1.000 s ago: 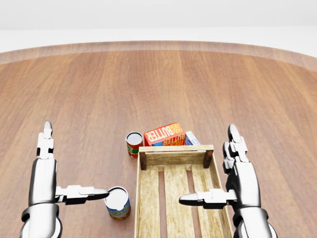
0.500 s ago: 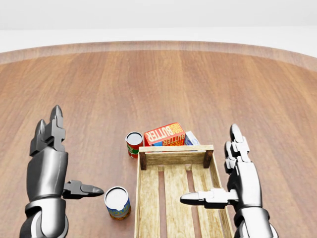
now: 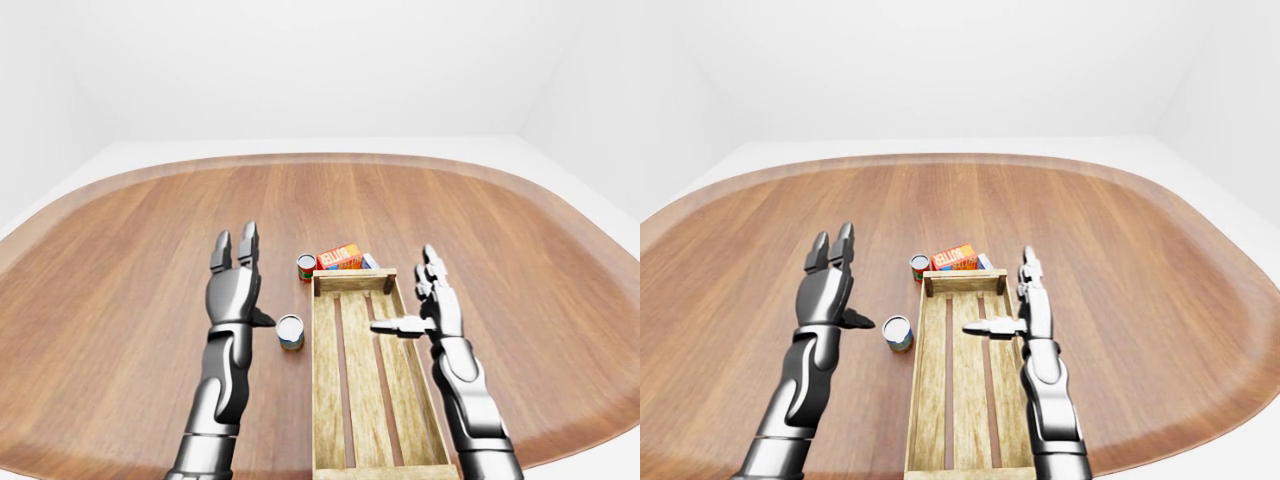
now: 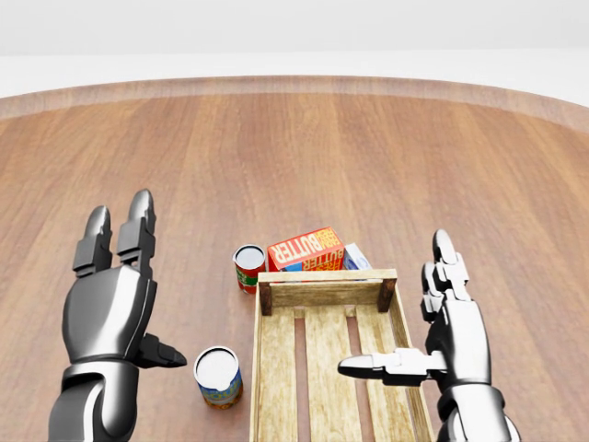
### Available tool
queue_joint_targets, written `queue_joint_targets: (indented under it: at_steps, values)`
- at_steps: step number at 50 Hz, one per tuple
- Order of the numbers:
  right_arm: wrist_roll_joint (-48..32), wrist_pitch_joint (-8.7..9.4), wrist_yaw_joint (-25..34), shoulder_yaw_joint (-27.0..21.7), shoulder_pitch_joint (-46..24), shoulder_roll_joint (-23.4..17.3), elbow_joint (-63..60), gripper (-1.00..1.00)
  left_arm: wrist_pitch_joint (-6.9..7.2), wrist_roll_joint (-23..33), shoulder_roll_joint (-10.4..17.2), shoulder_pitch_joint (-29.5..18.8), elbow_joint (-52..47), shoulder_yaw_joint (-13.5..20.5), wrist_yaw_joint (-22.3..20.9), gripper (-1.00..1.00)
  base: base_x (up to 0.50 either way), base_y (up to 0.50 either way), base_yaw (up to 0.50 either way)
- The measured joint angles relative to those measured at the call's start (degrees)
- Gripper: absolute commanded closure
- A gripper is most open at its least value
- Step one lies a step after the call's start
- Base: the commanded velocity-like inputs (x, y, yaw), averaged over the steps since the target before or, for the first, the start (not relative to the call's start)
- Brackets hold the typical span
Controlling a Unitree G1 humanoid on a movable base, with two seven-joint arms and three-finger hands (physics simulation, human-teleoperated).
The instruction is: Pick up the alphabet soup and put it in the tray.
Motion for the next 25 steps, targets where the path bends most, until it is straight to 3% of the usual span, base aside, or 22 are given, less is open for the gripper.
queue_joint_targets:
  at_steps: [16,25]
  values:
    - [0.78,1.19,-0.30,-0.76,0.24,-0.22,-0.69,-1.00,0.00,8.58,0.07,1.90,-1.12,-0.61,-4.57,-1.00,0.00,0.00,0.00]
    - [1.19,1.87,-0.46,-1.22,0.29,-0.35,-1.04,-1.00,0.00,10.81,-0.04,2.72,0.94,-0.95,-4.86,-1.00,0.00,0.00,0.00]
